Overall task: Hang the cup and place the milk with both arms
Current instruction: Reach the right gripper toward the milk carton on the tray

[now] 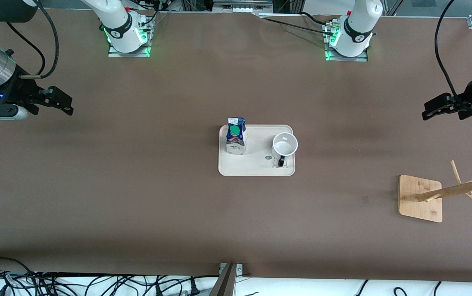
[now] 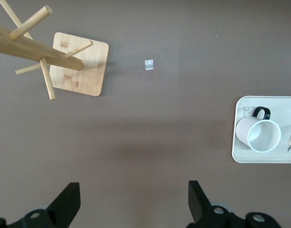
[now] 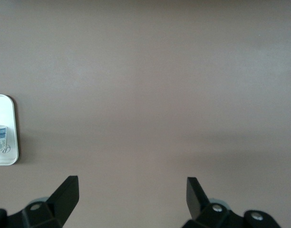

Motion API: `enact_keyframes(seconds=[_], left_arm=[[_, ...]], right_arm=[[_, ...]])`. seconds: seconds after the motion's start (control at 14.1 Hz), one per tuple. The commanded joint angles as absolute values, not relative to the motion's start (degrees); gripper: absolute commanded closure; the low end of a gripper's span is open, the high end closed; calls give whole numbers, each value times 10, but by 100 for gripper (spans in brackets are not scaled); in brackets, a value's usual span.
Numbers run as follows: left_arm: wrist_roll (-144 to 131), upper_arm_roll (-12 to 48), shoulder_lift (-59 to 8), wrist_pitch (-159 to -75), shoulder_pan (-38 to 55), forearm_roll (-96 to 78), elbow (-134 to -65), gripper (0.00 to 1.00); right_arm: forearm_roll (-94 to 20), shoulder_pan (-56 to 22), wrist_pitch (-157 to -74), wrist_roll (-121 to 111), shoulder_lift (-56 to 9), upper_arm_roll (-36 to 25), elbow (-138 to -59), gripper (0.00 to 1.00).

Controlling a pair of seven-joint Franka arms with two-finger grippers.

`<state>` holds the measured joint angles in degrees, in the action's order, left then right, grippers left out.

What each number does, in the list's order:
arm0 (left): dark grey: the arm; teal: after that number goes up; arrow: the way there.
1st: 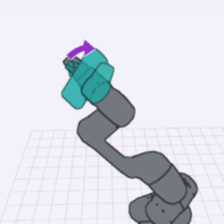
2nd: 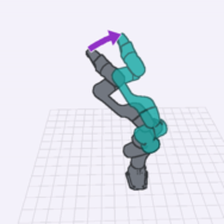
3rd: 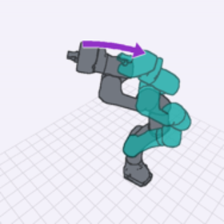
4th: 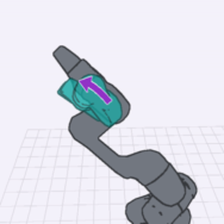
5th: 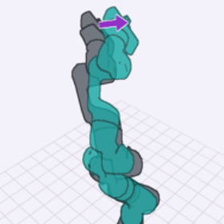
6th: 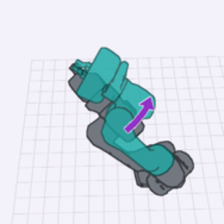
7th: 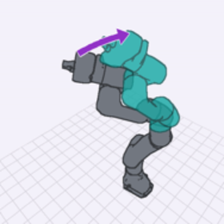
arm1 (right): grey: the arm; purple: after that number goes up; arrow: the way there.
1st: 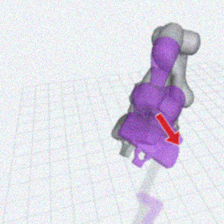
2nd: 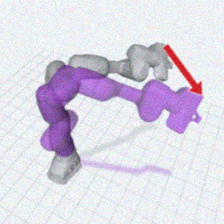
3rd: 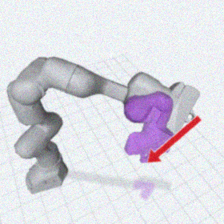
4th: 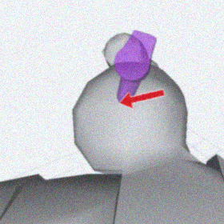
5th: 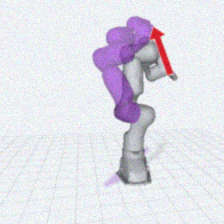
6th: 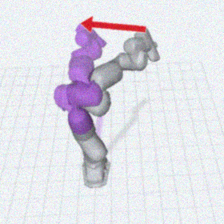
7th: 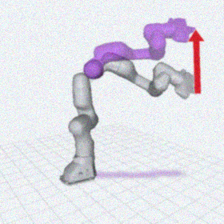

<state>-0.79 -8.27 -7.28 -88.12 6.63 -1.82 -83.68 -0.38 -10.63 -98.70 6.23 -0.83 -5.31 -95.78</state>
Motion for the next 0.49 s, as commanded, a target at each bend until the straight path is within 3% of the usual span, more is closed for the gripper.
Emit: enact_keyframes(seconds=[0.0,0.42], left_arm=[[-6,-81,-56,-895,55,-22,-856,0],[-8,-79,-12,-969,47,-21,-932,0]], right_arm=[[-7,-106,-983,72,-6,-51,-960,0],[-18,-109,-986,61,-12,-48,-937,0]])
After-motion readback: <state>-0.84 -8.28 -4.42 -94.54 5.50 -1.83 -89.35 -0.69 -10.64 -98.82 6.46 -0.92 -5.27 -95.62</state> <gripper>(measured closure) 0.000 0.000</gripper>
